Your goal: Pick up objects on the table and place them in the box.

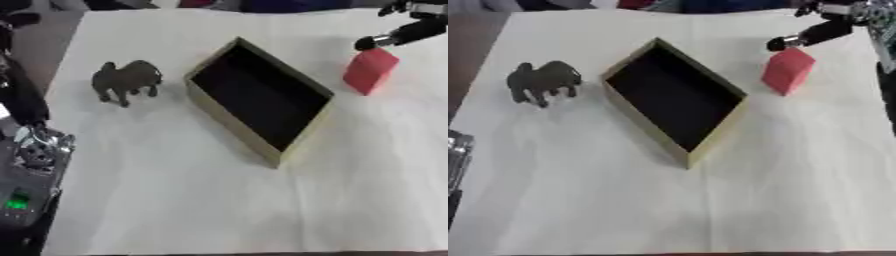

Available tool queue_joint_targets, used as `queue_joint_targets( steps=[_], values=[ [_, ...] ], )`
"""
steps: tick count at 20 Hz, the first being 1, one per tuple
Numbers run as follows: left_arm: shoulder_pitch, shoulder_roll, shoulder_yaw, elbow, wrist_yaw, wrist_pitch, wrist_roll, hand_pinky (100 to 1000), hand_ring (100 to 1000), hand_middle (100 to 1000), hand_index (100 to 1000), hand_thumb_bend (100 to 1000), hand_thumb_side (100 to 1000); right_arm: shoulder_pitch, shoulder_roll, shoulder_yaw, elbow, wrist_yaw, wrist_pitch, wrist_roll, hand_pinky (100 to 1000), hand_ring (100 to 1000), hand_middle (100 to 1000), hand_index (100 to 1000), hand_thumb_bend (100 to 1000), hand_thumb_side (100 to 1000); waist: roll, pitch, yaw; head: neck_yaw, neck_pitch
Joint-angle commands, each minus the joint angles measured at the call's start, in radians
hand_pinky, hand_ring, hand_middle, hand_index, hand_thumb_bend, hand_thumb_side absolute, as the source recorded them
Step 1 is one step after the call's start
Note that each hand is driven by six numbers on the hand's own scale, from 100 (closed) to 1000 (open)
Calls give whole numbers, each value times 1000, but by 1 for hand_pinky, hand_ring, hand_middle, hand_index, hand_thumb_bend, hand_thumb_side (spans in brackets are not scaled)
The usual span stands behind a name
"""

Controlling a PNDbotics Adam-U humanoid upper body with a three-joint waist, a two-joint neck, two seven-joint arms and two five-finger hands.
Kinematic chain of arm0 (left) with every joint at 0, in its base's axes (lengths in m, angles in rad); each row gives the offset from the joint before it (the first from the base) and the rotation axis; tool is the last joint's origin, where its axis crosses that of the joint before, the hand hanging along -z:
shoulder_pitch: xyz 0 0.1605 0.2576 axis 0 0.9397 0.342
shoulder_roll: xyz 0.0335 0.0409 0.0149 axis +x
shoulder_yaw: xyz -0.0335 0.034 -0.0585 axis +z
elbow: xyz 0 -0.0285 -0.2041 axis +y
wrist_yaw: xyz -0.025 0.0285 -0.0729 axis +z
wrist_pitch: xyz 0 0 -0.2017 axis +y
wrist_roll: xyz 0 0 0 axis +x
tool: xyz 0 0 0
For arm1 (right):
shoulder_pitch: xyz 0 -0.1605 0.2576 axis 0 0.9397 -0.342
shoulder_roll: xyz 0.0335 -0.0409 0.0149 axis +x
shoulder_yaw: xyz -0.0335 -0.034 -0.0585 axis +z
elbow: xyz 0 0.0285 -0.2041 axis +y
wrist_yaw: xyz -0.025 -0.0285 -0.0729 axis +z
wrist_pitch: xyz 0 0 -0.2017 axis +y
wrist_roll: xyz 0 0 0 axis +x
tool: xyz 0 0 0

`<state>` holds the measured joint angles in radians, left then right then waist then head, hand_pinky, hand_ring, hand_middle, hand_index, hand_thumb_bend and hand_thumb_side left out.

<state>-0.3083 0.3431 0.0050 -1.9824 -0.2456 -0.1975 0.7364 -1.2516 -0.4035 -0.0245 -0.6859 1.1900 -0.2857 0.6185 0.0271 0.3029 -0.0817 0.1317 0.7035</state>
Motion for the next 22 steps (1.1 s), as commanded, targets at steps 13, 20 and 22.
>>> queue_joint_targets(
  steps=[13,20,22],
  values=[
    [-15,20,10,-18,-5,-2,3,581,627,628,874,216,1000,45,-47,21,-98,24,52,-79,975,1000,944,965,883,650,-2,-11,-5,-2,-10],
    [-14,17,10,-18,-6,-2,2,580,627,627,869,211,1000,78,-41,5,-106,24,89,-105,979,1000,931,959,868,657,-2,-8,-6,-6,-14],
    [-15,17,10,-18,-6,-2,2,580,627,627,869,211,1000,88,-39,2,-108,12,97,-104,982,1000,928,959,854,672,-2,-7,-6,-7,-15]
  ],
)
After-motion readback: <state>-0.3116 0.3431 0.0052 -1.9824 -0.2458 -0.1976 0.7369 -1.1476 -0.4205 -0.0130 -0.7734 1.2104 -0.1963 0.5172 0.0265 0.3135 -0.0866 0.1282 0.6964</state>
